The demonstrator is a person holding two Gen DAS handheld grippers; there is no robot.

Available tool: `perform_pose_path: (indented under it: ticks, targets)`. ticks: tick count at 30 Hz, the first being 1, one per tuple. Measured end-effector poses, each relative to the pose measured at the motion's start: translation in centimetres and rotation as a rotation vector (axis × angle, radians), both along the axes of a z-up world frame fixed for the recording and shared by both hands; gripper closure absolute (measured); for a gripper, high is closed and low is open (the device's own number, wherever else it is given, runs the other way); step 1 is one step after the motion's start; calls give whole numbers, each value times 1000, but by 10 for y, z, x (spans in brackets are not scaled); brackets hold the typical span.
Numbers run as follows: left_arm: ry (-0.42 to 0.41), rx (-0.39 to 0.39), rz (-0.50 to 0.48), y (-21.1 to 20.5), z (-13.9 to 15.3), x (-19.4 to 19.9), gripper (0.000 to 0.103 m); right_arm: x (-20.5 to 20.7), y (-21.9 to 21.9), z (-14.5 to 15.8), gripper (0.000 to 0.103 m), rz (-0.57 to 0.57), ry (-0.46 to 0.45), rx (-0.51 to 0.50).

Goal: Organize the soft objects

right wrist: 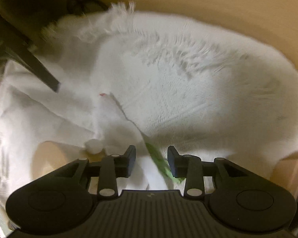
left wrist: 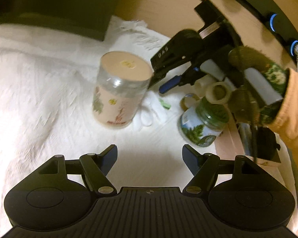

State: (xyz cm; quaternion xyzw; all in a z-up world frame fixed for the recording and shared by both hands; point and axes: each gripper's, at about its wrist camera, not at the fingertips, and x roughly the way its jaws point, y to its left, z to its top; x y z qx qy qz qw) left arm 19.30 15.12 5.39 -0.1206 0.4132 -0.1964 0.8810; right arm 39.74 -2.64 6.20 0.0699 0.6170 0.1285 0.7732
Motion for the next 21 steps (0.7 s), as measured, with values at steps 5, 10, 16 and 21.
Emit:
perform_pose_path:
  ticks: [5,10,16,21]
  targets:
    - [17,11,41,14,-2,-3,26,7,-3,-14,69,-17,29,25]
    - [19,7,51,13,-1,-1,26,-8,-11,5,102,25,15,60]
    - [28,-14,38,2,-4,0,26,-50,-26,38,102,66,-9,98]
    - [20,-15,36,0,2,-8,26,-85,-18,54,102,104,-6,132]
